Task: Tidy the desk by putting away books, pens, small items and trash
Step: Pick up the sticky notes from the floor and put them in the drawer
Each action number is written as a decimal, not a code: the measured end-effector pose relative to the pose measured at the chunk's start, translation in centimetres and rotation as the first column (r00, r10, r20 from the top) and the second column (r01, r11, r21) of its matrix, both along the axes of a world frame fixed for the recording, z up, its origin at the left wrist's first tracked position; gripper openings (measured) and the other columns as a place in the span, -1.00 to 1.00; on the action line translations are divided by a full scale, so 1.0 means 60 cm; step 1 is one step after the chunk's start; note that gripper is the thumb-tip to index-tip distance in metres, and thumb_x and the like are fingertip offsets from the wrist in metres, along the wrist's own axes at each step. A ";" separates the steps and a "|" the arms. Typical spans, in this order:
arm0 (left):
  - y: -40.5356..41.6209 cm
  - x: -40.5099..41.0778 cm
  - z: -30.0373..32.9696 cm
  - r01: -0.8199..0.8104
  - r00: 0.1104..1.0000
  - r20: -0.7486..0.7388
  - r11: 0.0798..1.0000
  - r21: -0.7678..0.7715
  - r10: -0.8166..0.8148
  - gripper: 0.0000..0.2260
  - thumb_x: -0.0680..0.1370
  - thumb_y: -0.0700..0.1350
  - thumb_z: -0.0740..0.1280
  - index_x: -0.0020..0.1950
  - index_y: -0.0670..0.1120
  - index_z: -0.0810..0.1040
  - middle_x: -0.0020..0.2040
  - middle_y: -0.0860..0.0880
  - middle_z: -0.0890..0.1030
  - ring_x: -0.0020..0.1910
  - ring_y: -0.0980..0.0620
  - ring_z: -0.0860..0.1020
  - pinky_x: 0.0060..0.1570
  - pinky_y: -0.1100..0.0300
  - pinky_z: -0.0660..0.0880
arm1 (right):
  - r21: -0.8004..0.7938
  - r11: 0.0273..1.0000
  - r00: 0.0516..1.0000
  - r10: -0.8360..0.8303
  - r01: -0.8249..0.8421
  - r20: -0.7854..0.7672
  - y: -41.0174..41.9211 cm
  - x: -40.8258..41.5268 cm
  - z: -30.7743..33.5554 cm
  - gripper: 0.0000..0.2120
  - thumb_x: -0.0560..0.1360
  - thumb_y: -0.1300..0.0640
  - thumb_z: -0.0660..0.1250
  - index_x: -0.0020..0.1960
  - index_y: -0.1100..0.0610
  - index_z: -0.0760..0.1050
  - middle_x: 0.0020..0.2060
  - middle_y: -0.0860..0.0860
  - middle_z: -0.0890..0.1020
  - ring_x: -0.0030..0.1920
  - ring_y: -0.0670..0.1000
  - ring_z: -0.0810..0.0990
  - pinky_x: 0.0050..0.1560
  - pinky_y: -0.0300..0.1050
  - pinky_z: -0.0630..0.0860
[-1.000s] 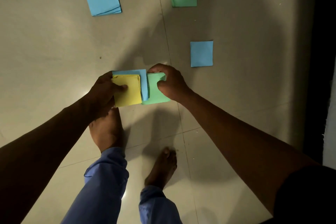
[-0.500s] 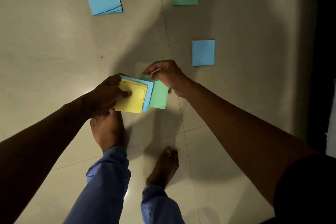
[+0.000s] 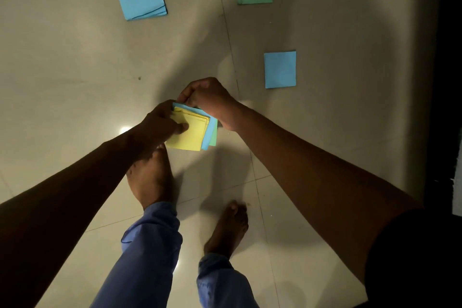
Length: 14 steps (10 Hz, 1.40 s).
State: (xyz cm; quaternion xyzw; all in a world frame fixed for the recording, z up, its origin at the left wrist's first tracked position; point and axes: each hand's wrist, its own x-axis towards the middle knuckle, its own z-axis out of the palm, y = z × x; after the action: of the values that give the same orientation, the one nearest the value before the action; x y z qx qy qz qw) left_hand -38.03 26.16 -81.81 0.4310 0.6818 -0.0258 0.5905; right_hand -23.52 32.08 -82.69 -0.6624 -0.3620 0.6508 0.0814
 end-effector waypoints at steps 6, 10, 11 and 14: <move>0.072 -0.019 -0.054 -0.203 0.872 0.401 0.953 -0.225 0.281 -0.39 0.29 -0.09 0.52 0.35 -0.05 0.59 0.28 -0.19 0.63 0.33 -0.28 0.52 0.40 -0.33 0.39 | 0.069 0.978 0.559 0.053 -0.195 0.827 -0.016 0.208 -0.086 -0.30 0.50 0.17 0.39 0.58 0.01 0.20 0.51 0.22 0.22 0.42 0.25 0.30 0.33 0.17 0.41; 0.070 -0.016 -0.080 -0.255 0.855 0.381 0.925 -0.280 0.351 -0.40 0.33 -0.15 0.47 0.39 -0.11 0.55 0.33 -0.21 0.58 0.36 -0.28 0.51 0.38 -0.34 0.39 | -0.013 1.000 0.552 -0.002 0.022 0.834 -0.015 0.271 -0.119 0.08 0.38 -0.14 0.57 0.62 0.09 -0.05 0.44 0.24 0.22 0.41 0.27 0.30 0.28 0.26 0.46; 0.067 -0.011 -0.084 -0.261 0.851 0.385 0.923 -0.282 0.358 -0.38 0.31 -0.14 0.48 0.39 -0.12 0.54 0.33 -0.20 0.58 0.35 -0.27 0.51 0.38 -0.33 0.40 | -0.027 0.996 0.561 -0.028 0.091 0.828 -0.007 0.276 -0.117 0.21 0.31 -0.14 0.62 0.64 0.00 -0.16 0.44 0.26 0.23 0.42 0.28 0.31 0.34 0.25 0.37; 0.060 -0.009 -0.075 -0.243 0.831 0.429 0.925 -0.292 0.354 -0.48 0.46 -0.31 0.45 0.42 -0.18 0.51 0.36 -0.25 0.55 0.37 -0.28 0.50 0.36 -0.22 0.44 | 0.254 0.910 0.713 -0.416 0.329 0.565 -0.026 0.284 -0.104 -0.19 0.39 0.13 0.60 0.44 0.08 0.15 0.27 0.07 0.48 0.11 0.03 0.55 0.13 0.01 0.61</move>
State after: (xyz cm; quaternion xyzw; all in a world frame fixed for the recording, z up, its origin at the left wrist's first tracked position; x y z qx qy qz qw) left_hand -38.55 29.78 -86.31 0.2417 0.5682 0.0965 0.7806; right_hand -6.46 30.49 -88.91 -0.8875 -0.2706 0.3476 0.1350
